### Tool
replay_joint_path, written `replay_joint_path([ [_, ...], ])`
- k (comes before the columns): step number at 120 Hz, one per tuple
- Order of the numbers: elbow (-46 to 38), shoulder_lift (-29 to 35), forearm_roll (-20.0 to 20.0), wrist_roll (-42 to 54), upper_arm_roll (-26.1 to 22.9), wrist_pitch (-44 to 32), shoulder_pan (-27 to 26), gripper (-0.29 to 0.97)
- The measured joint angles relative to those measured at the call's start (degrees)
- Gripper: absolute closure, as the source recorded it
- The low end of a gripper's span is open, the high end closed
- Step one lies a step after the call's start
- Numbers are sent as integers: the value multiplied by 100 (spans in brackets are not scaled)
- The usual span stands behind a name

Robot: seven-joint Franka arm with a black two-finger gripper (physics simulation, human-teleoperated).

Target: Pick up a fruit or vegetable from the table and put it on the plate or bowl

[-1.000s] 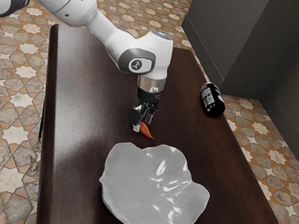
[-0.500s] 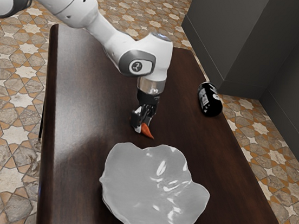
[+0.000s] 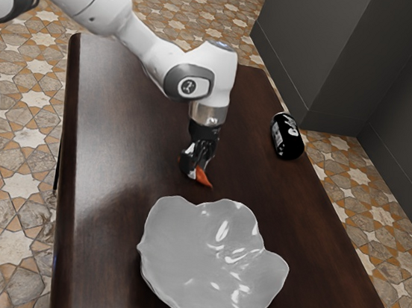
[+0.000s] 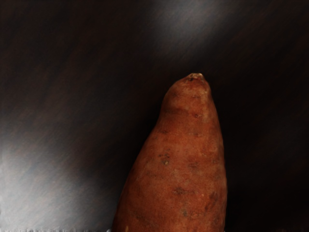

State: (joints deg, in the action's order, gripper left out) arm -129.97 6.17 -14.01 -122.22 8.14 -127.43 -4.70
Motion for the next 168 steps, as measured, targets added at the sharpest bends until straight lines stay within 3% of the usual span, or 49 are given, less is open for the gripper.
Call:
replay_joint_path([
  [29,40,280,126,-54,37,62,-48,52],
  [44,542,396,429,-74,16,118,-317,52],
  [66,1479,422,910,-107,-565,393,-679,52],
  [105,1151,926,255,-435,-2294,693,-501,53],
  [124,1153,886,78,-648,-2525,743,-455,52],
  [146,1167,848,-23,-847,-2810,734,-440,16],
  [150,1172,851,24,-873,-2708,735,-453,12],
  [155,1370,773,233,-875,-2213,765,-500,9],
  [163,2679,324,559,-746,-637,1467,-731,6],
  [168,3241,257,778,-784,56,2024,-830,4],
])
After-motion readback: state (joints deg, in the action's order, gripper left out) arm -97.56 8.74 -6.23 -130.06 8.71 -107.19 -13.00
